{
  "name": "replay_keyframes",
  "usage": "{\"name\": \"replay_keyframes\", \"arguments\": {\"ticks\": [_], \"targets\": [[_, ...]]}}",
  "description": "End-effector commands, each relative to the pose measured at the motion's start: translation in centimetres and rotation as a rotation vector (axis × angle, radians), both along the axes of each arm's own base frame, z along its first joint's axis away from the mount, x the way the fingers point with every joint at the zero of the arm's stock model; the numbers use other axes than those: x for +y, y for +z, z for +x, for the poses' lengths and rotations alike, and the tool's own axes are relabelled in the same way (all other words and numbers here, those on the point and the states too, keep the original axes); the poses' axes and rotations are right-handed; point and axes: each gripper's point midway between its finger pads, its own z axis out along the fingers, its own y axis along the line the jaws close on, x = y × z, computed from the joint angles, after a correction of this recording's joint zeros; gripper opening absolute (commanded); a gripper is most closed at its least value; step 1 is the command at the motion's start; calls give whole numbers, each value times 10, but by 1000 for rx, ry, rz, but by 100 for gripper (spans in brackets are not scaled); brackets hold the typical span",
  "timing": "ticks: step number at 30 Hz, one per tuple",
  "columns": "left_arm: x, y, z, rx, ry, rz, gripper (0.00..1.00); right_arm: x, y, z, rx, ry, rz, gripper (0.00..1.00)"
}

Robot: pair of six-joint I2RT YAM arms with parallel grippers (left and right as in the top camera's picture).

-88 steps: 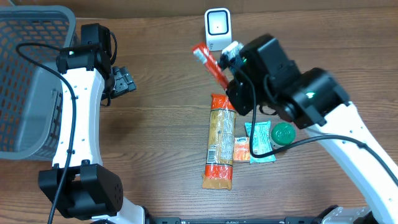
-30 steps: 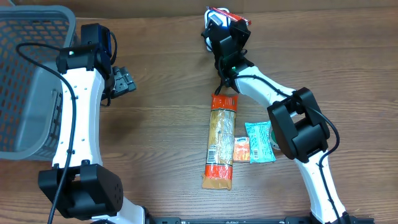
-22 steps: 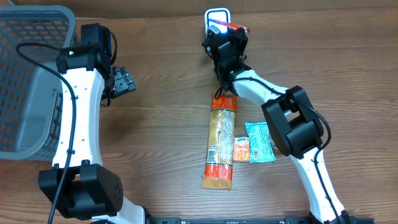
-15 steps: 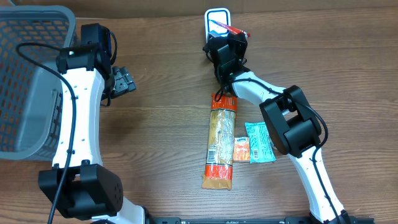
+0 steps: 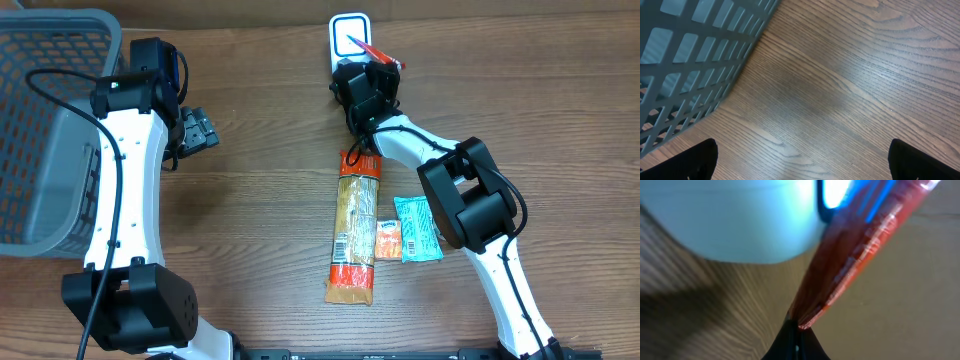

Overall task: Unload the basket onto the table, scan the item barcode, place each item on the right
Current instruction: 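Hold the red stick in front of the scanner window, then carry the red stick right and drop it on the table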

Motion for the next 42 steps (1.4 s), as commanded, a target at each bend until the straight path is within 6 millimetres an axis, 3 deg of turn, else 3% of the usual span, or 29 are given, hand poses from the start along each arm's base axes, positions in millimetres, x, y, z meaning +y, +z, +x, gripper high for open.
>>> {"name": "replay_keyframes", "arguments": {"ticks": [1,8,11,15,19,20,23,28,31,34,39,42], "targets": [[1,6,4,-11,-19,5,100,4,-3,1,1,8,3,4],[1,6,4,-11,-19,5,100,9,-3,0,1,17,3,4],[1,6,4,-11,-20,5,100,10,10,1,-55,-10,20,4],[1,6,4,-11,-19,5,100,12,51,0,-185,-71,112,3],[1,6,4,-11,-18,5,100,11,108,-7,-276,-101,201,3],[1,6,4,-11,-18,5,100,9,138,-14,-305,-115,262,3],[1,6,4,-11,-19,5,100,0,177,-30,-328,-145,369,3],[1,6,4,-11,-19,5,100,-17,217,-72,-228,-163,603,4],[1,6,4,-11,-19,5,100,-33,223,-99,-133,-208,748,4],[1,6,4,-11,-19,5,100,-54,216,-129,-4,-297,876,4],[1,6,4,-11,-19,5,100,-95,172,-175,274,-523,997,4],[1,6,4,-11,-19,5,100,-129,145,-195,346,-702,1019,4]]}}
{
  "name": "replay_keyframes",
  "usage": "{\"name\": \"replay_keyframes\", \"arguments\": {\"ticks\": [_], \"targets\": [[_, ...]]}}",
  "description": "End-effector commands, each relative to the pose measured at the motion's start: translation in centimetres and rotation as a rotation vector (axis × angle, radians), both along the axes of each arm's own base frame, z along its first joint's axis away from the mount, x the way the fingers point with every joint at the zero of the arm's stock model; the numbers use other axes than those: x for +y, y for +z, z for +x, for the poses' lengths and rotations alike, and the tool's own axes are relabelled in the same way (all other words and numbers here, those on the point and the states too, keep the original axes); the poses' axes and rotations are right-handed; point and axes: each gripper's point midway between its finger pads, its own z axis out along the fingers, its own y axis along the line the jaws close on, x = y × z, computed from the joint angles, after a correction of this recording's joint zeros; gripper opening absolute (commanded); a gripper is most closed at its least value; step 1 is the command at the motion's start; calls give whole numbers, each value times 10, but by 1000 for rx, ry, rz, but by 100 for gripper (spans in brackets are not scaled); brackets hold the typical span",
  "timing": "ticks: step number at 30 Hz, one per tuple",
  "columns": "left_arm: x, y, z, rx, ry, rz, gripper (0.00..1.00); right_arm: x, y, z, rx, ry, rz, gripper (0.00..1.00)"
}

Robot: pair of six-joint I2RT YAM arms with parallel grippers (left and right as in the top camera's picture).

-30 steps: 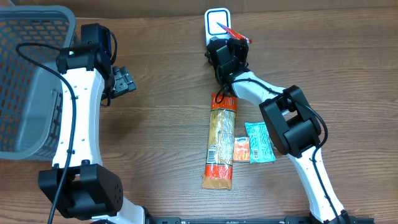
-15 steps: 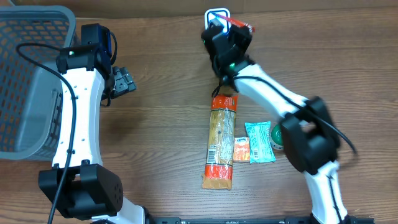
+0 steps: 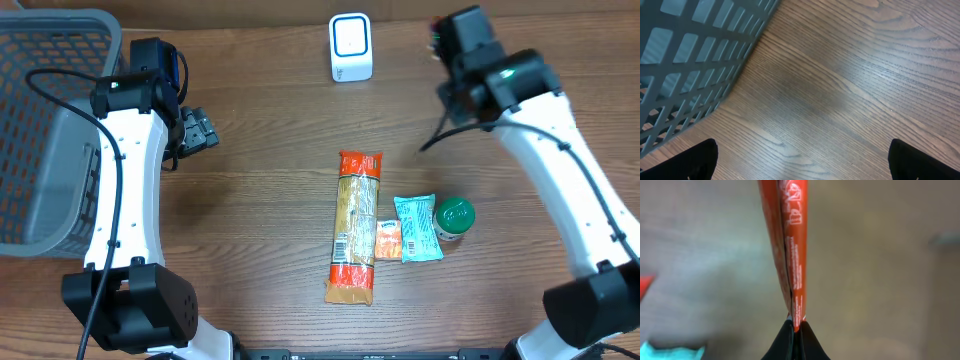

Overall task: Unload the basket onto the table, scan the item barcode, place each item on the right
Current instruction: 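Carry the red stick right and drop it on the table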

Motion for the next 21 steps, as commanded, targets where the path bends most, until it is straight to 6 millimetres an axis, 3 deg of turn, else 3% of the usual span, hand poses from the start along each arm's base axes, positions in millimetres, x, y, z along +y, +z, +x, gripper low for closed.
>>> {"name": "replay_keyframes", "arguments": {"ticks": [1,4,10,17,20,21], "targets": [[1,6,4,-11,-19,5,100,-20,-36,-20,127,-207,187,4],[1,6,4,-11,-19,5,100,-52,-63,-36,198,-349,187,4],[1,6,4,-11,-19,5,100,-93,-128,-76,347,-479,159,4],[1,6,4,-11,-19,5,100,-104,-162,-110,438,-559,144,8],[1,6,4,-11,-19,5,100,-104,-166,-116,456,-561,138,17],[1,6,4,-11,-19,5,100,-104,-166,-116,457,-561,138,25]]}}
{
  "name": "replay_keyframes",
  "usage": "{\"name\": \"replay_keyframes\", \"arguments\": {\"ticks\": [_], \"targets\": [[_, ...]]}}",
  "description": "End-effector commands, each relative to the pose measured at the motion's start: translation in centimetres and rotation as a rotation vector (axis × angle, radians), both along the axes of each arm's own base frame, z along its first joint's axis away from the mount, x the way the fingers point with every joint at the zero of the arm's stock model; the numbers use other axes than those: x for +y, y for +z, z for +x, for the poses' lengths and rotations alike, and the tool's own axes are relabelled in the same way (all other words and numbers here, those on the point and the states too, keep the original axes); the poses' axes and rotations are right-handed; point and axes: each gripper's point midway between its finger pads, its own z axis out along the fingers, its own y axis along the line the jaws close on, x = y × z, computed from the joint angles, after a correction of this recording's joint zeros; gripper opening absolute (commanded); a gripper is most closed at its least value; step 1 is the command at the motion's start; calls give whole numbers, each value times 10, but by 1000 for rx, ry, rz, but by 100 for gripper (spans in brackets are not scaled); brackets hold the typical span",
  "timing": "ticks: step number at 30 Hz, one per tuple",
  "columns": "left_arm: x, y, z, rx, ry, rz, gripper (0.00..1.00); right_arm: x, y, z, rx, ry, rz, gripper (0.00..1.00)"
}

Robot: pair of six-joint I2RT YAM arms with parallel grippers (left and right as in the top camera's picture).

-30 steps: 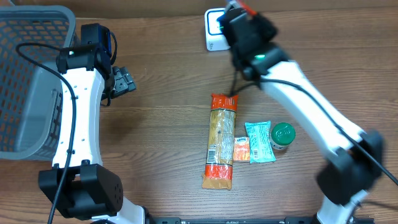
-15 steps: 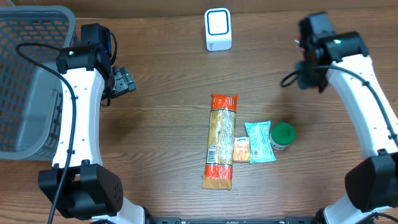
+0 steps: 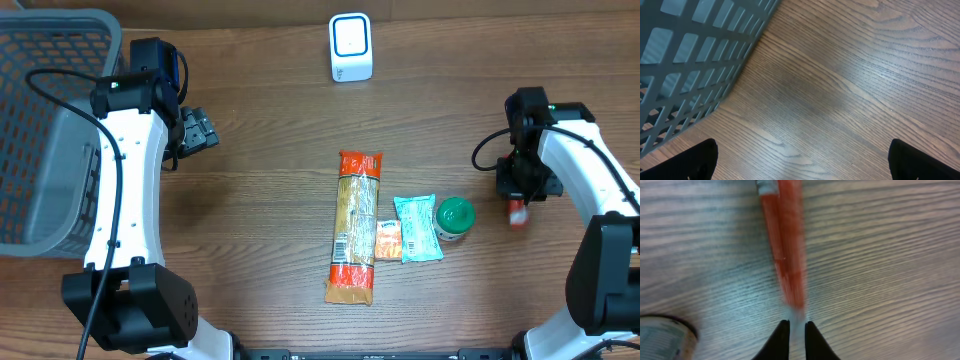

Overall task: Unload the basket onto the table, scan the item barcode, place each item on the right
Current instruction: 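Carry the red stick right and drop it on the table, then move the right gripper over the green-lidded jar and lower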

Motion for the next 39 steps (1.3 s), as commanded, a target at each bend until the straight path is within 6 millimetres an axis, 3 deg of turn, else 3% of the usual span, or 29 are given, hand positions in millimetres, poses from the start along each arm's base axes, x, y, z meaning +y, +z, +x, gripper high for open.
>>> {"name": "replay_keyframes", "arguments": {"ticks": [1,2,4,6,11,17,19,20,21,22,27,39], "targets": [[1,6,3,-10,-19,5,100,-1,-2,-2,-2,-23,1,34],[1,6,3,-11,-19,5,100,-1,-2,-2,-2,-23,1,51],[1,6,3,-10,-19,5,100,-1,-2,-2,-3,-27,1,60],[1,6,3,-10,-19,5,100,0,-2,0,-19,-59,4,60],[1,6,3,-10,-19,5,100,35,2,7,-47,-97,204,59],[1,6,3,-10,-19,5,100,39,41,12,-200,-271,237,63],[1,6,3,-11,-19,5,100,41,54,14,-256,-325,260,71],[1,6,3,-11,-19,5,100,42,61,16,-288,-360,270,78],[1,6,3,-11,-19,5,100,44,66,16,-304,-388,290,97],[1,6,3,-10,-19,5,100,48,69,16,-311,-408,313,100],[1,6,3,-11,-19,5,100,70,72,16,-288,-420,444,100],[1,6,3,-10,-19,5,100,94,40,-3,-247,-505,354,97]]}}
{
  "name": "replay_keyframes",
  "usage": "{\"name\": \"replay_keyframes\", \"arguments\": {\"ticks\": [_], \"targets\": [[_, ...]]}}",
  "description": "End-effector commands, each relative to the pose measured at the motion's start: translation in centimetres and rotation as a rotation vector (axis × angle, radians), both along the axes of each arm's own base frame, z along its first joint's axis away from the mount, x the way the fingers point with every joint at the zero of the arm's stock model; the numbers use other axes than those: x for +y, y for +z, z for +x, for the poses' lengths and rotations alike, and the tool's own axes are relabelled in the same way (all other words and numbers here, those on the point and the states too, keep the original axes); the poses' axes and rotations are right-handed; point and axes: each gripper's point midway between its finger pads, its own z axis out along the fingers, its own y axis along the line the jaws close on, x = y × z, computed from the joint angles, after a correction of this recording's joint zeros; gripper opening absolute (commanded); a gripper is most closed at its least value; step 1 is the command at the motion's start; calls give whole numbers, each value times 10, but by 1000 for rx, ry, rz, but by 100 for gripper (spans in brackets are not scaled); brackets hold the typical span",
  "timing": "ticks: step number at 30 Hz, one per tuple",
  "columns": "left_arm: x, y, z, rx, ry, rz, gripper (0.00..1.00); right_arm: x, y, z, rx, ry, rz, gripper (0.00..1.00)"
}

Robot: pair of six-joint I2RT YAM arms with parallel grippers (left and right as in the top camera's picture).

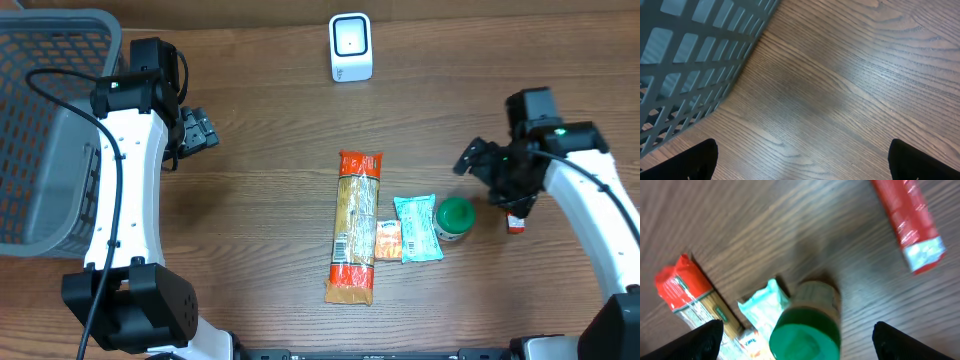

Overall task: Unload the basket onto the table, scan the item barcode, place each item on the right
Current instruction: 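Move the right gripper over the green-lidded jar and lower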

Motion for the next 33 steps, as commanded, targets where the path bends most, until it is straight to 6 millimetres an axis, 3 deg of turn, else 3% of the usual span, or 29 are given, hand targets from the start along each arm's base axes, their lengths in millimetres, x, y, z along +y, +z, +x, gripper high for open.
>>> {"name": "replay_keyframes", "arguments": {"ticks": [1,13,22,26,31,33], "targets": [[1,6,4,-11,-19,5,100,2,-9,-8,25,-55,-73,97],[1,6,4,-11,-19,5,100,26,-16,-25,32,8,-184,92],[1,6,4,-11,-19,5,100,20,-40,-40,67,-23,-221,92],[1,6,4,-11,-19,5,100,20,-45,-43,78,-21,-222,88],[1,6,4,-11,-19,5,100,20,-45,-44,79,-20,-222,67],[1,6,4,-11,-19,5,100,19,-45,-44,80,-17,-223,67]]}}
